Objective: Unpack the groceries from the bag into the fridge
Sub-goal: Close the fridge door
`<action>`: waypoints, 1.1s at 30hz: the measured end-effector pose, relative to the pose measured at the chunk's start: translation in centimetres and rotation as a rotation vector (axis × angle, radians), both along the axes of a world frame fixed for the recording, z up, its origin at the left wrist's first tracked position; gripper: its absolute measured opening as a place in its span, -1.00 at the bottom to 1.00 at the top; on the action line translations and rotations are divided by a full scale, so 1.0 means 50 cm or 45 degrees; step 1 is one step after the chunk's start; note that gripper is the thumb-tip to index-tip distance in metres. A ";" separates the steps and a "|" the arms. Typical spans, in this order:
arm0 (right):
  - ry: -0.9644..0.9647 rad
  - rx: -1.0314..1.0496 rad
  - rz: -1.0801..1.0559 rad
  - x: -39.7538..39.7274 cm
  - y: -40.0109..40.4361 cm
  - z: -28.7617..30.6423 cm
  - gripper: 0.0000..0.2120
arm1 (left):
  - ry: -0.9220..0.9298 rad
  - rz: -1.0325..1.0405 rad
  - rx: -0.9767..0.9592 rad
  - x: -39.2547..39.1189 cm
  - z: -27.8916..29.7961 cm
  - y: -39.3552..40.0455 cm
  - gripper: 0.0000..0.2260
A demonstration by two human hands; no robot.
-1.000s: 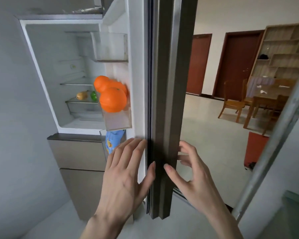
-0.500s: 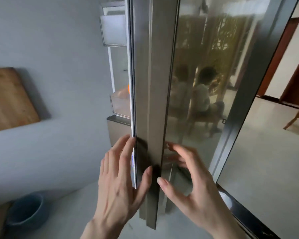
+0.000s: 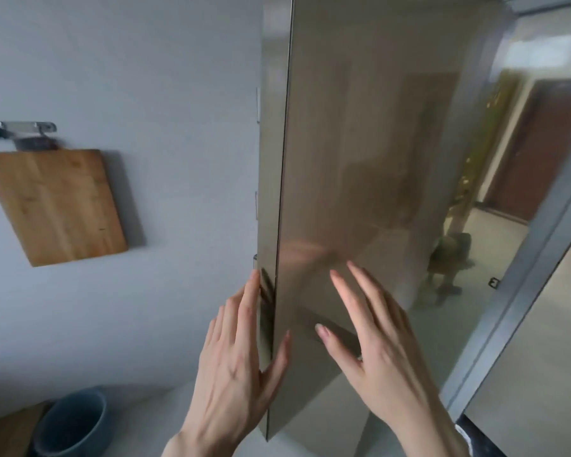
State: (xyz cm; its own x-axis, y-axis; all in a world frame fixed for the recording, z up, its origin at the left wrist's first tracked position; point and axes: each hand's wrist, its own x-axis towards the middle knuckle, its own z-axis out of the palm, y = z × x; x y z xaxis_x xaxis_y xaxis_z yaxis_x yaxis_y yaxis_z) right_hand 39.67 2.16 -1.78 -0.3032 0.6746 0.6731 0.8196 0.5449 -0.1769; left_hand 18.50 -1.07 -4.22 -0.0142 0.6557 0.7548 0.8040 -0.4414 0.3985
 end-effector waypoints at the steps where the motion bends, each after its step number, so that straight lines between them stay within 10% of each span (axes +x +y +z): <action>1: -0.010 0.003 -0.022 -0.015 0.017 -0.001 -0.35 | 0.016 -0.018 0.002 -0.017 -0.002 0.014 -0.26; 33: 0.099 0.087 -0.449 -0.227 0.577 -0.057 -0.35 | -0.214 -0.058 -0.087 -0.195 -0.019 0.603 -0.12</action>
